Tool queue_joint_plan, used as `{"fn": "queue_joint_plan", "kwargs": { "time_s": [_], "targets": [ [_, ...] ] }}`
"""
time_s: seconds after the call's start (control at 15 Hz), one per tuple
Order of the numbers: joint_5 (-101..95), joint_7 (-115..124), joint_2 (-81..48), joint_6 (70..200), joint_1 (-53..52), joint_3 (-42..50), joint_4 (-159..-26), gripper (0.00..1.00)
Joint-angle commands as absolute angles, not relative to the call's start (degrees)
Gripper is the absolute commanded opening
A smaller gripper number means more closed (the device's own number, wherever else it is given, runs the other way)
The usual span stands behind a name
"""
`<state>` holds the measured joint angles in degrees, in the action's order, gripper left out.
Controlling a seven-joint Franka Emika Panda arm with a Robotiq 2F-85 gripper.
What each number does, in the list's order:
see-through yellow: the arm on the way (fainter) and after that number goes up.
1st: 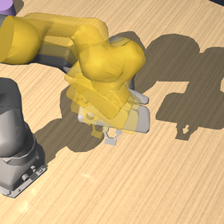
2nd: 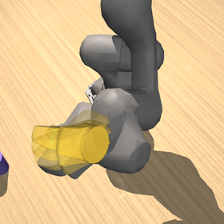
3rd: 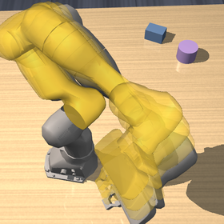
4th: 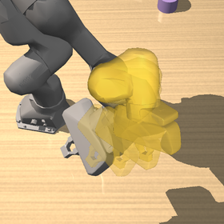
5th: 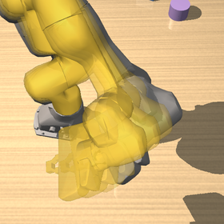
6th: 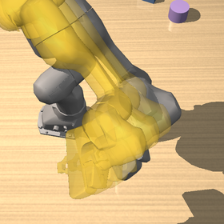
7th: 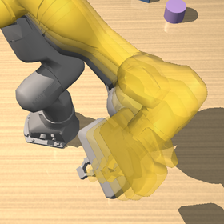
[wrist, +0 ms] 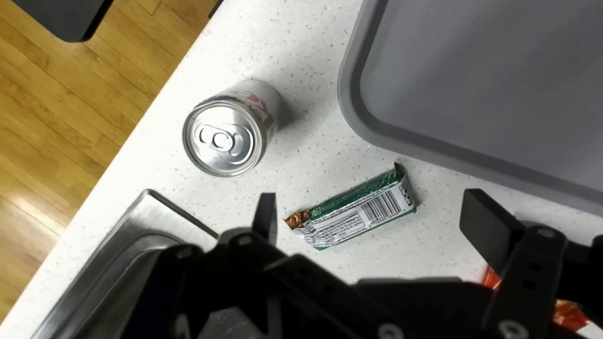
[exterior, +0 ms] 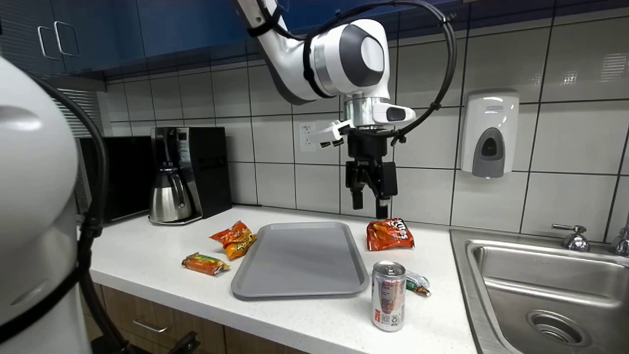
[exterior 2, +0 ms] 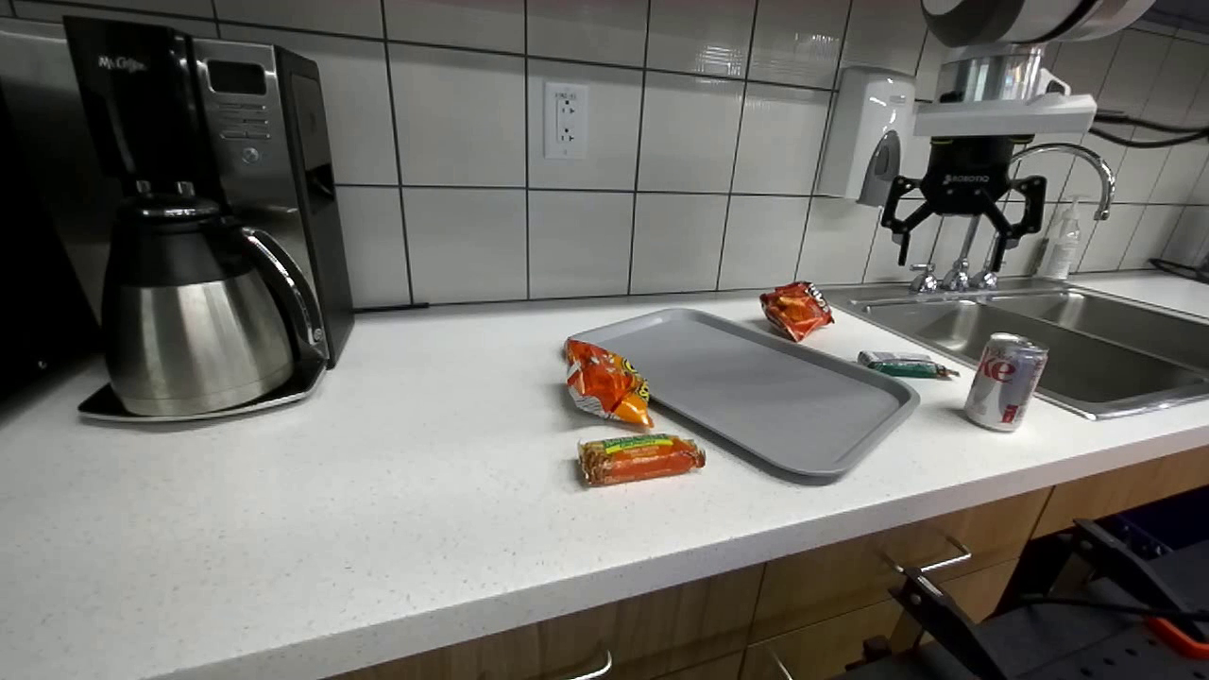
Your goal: Pick up the green candy bar and put it on the gray tray, pick up the orange candy bar and put it on the gray tray
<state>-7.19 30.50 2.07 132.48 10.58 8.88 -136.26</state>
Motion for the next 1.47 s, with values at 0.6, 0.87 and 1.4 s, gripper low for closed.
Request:
{"fn": "queue_joint_plan", "kwargs": {
  "time_s": [0.6,0.87,1.4],
  "targets": [
    [-8.61,57.88,-6.10,139.13,10.09,12.16,-132.42,1.00],
    [-9.18,64.62,-8.85,140.88,9.39,12.97,-131.44,1.00],
    [-9.16,72.42,-14.52,141.04,7.63,14.66,-127.88,1.00]
  ]
}}
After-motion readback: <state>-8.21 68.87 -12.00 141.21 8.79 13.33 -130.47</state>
